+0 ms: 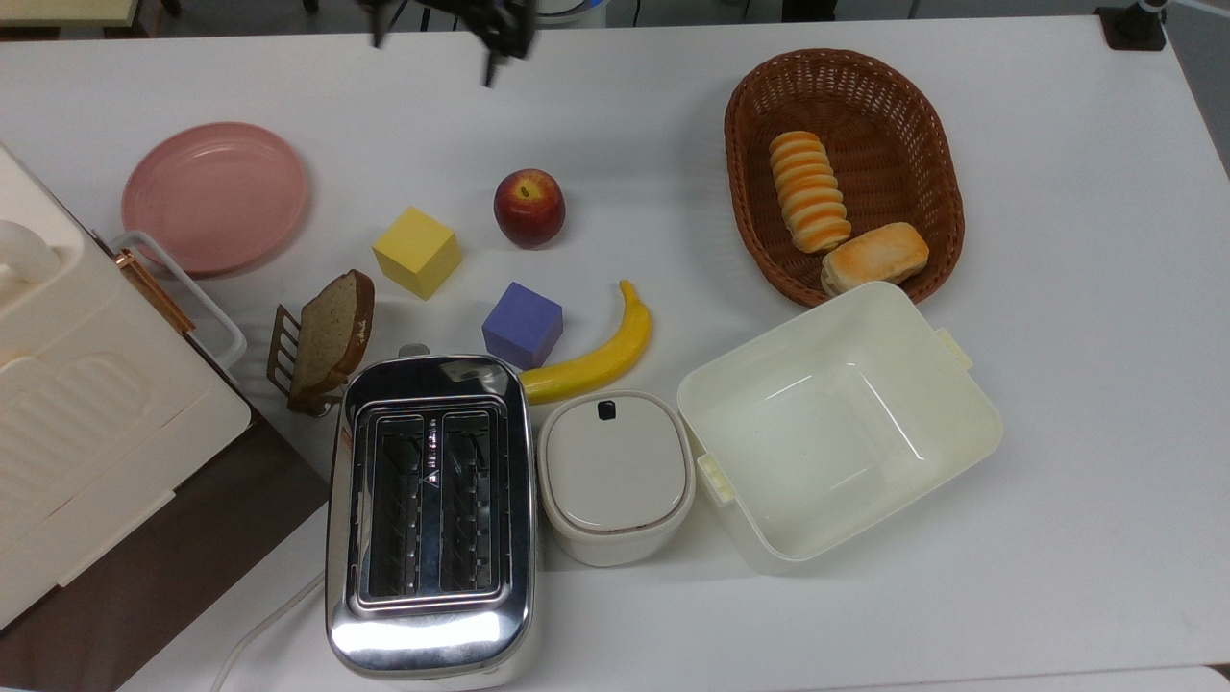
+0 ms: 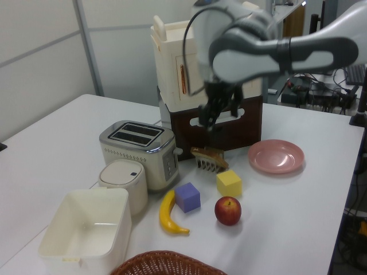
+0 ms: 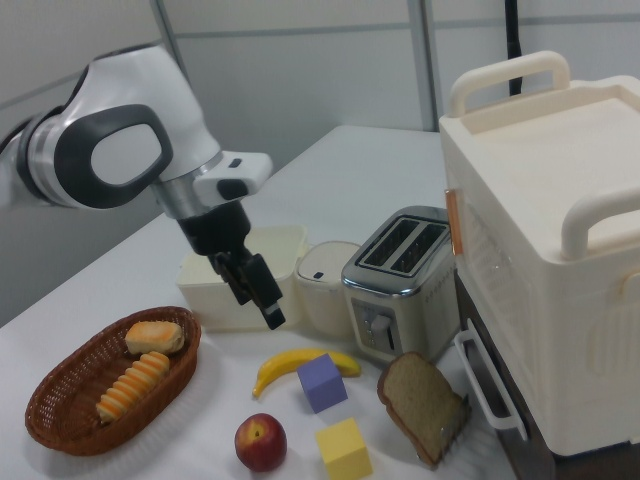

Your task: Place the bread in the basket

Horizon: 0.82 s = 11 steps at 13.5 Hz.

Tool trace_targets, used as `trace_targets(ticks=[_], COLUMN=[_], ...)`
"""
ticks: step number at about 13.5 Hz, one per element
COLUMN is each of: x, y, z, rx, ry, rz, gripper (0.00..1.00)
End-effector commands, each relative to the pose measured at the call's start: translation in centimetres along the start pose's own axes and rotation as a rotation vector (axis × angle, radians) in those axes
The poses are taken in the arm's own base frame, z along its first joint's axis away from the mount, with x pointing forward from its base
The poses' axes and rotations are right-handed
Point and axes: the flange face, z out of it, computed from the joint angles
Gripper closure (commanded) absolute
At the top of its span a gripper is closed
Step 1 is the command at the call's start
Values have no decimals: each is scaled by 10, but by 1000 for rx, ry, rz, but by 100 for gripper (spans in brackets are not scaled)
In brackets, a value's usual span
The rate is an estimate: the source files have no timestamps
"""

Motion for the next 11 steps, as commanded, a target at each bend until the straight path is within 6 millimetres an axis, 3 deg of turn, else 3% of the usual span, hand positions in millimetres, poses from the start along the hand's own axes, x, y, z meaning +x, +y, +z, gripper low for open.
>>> trace_targets(ticks=[1, 3, 11], x=[-3, -2, -4], y=[44, 75, 55], z=[-28, -38, -37], rx=[137, 215, 208], ry=[-17, -29, -56], rz=[13, -27, -100], gripper=[0, 0, 0])
